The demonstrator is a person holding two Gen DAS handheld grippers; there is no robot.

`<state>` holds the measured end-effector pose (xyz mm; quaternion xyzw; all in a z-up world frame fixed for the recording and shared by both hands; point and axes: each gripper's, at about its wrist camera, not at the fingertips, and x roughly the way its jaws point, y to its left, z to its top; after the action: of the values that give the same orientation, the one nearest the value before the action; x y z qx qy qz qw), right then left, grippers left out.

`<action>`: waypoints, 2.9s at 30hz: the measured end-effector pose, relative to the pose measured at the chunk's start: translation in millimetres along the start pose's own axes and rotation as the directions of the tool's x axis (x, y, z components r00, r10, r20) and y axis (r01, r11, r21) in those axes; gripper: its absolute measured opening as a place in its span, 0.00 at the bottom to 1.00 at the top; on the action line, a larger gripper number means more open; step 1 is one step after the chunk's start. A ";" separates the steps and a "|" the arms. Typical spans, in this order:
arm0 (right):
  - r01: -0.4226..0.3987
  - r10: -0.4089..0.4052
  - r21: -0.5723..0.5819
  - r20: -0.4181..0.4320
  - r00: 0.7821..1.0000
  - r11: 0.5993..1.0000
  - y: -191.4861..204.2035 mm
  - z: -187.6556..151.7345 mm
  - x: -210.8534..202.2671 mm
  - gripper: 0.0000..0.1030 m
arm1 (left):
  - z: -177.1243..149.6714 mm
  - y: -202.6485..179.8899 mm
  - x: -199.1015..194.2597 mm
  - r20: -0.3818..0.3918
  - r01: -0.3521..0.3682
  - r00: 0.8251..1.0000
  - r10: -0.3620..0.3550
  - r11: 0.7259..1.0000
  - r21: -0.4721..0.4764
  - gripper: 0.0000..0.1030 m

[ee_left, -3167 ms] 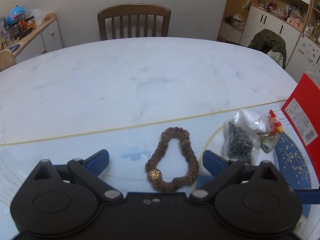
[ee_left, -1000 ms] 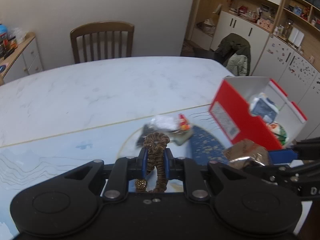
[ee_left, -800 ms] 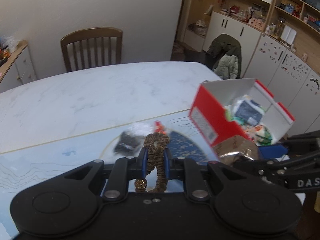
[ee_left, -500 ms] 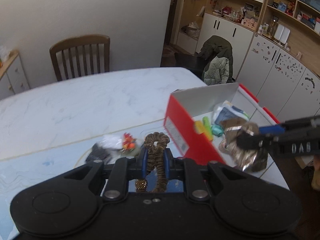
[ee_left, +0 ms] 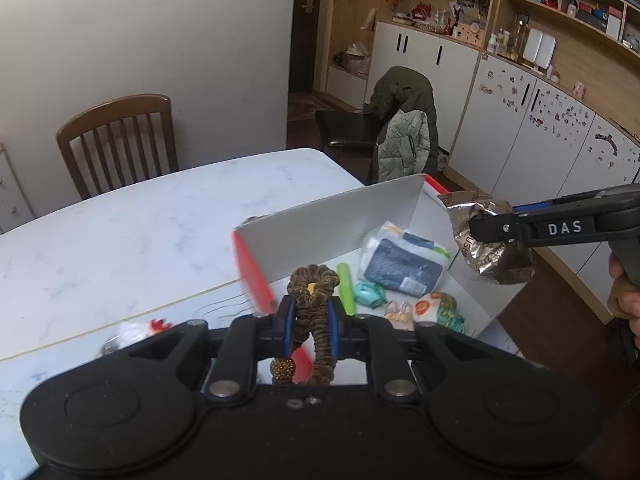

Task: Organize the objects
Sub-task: 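Carry the bracelet into the shoebox and open the left tool while the right tool drops the foil bag in, then withdraw both open tools from the shoebox back over the table items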

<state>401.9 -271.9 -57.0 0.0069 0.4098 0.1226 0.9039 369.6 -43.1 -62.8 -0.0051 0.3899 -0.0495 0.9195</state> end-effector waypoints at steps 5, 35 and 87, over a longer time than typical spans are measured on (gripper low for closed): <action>0.019 -0.019 -0.008 -0.029 0.999 1.000 -18.9 -0.2 24.9 0.43 | 9.4 -19.1 30.7 -0.027 -0.008 1.000 0.008 1.000 0.023 0.14; -0.036 0.005 -0.173 -0.175 0.984 0.984 -14.9 -31.8 100.6 0.43 | 31.6 -57.7 175.4 -0.227 -0.039 0.972 0.055 0.996 0.075 0.14; -0.140 0.138 -0.105 -0.021 0.990 0.985 -20.5 -21.3 6.1 0.60 | 26.2 -31.4 59.3 -0.105 -0.007 0.994 0.000 0.998 -0.069 0.73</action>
<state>394.5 -292.3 -78.0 -0.0135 0.4072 0.2070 0.8894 426.6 -80.8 -85.6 -0.0335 0.4392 -0.0346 0.8971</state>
